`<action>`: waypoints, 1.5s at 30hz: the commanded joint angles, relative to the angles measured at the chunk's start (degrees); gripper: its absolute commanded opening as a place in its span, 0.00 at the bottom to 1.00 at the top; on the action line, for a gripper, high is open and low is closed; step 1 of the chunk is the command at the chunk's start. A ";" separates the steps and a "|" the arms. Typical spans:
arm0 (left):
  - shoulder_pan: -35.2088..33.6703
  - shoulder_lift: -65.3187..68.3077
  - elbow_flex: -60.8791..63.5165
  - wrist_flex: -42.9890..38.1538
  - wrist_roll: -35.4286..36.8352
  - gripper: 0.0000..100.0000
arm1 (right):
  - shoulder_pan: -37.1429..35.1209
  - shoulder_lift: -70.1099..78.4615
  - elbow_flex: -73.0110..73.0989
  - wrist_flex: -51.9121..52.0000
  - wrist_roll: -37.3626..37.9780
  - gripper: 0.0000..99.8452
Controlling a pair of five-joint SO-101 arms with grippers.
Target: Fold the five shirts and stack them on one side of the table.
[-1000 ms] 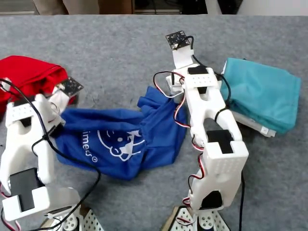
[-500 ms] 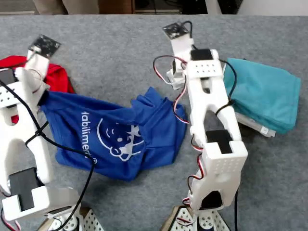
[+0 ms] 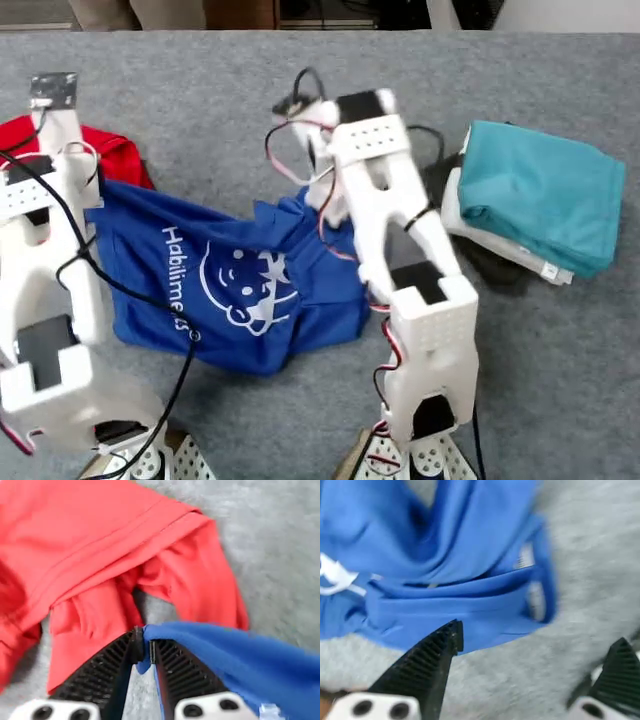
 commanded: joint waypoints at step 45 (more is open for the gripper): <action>-2.46 11.65 -2.20 -6.33 11.08 0.02 | 14.20 -25.98 45.93 -3.43 20.66 0.22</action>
